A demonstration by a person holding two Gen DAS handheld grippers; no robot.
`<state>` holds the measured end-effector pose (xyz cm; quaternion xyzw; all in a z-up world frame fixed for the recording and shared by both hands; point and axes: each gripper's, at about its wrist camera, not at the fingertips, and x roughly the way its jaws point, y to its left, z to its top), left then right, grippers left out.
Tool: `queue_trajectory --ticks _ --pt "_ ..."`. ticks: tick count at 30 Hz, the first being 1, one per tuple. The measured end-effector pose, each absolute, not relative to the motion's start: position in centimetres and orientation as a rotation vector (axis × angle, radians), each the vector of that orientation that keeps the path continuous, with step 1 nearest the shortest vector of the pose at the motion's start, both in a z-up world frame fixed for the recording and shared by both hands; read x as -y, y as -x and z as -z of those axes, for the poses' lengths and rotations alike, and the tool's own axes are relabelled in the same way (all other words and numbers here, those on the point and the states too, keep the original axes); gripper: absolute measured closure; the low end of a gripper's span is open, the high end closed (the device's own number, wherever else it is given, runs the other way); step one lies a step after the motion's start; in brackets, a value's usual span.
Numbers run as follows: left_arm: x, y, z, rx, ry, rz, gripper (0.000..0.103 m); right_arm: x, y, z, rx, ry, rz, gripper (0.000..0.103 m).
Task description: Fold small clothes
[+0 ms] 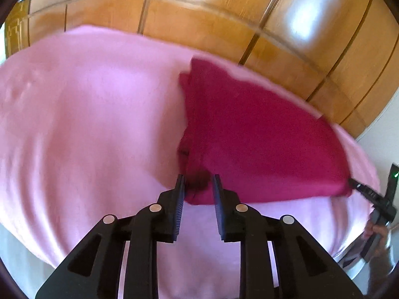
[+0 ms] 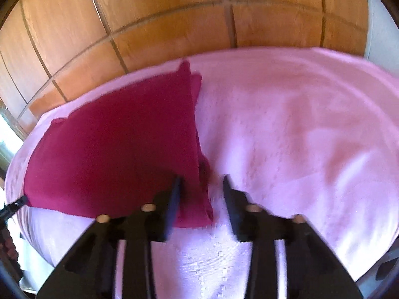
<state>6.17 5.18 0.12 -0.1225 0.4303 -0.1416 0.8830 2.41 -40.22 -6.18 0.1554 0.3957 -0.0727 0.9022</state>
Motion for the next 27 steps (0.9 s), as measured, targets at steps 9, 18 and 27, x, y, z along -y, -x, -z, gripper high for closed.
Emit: queue_trajectory --ticks 9,18,27 --pt "3.2 -6.0 -1.9 -0.833 0.158 0.488 0.07 30.6 -3.5 3.7 -0.726 -0.252 -0.137 0.052" --pt "7.0 -5.9 2.5 -0.87 -0.026 0.421 0.069 25.8 -4.3 9.5 -0.795 -0.116 -0.157 0.052" --pt "4.7 -6.5 -1.4 -0.791 0.01 0.337 0.065 26.6 -4.7 8.6 -0.792 -0.144 -0.187 0.043"
